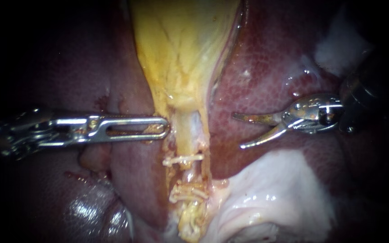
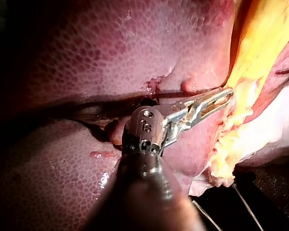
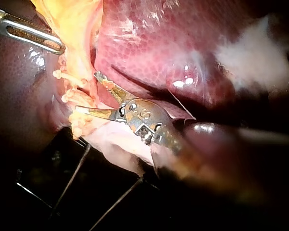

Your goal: Go back from the cut left tube

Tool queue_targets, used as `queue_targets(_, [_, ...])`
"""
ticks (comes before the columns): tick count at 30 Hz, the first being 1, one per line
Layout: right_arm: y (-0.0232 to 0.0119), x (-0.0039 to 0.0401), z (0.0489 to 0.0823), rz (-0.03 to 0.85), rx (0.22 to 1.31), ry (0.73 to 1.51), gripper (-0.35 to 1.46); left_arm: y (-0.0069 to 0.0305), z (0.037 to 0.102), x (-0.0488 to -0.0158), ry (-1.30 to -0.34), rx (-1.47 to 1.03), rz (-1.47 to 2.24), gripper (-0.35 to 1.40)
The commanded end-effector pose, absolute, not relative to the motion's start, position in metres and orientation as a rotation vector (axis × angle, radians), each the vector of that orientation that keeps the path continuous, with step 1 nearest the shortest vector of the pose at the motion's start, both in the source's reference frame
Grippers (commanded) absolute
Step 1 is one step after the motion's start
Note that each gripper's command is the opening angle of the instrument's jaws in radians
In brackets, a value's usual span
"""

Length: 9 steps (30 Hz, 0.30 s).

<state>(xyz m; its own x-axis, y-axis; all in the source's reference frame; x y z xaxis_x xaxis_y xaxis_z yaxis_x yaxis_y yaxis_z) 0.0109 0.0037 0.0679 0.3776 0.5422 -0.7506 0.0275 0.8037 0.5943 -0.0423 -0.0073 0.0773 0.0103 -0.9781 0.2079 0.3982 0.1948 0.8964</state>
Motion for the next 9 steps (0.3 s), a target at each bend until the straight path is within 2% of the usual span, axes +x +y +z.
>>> queue_targets(1, [0.0037,0.0109,0.0679,0.353,0.576,1.150,1.43,-0.0074,0.0773,-0.0422,-1.018,0.745,-1.245,-0.35])
queue_targets(9, [0.0037,0.0109,0.0678,0.353,0.576,1.150,1.45,-0.0074,0.0772,-0.0419,-1.018,0.747,-1.244,-0.35])
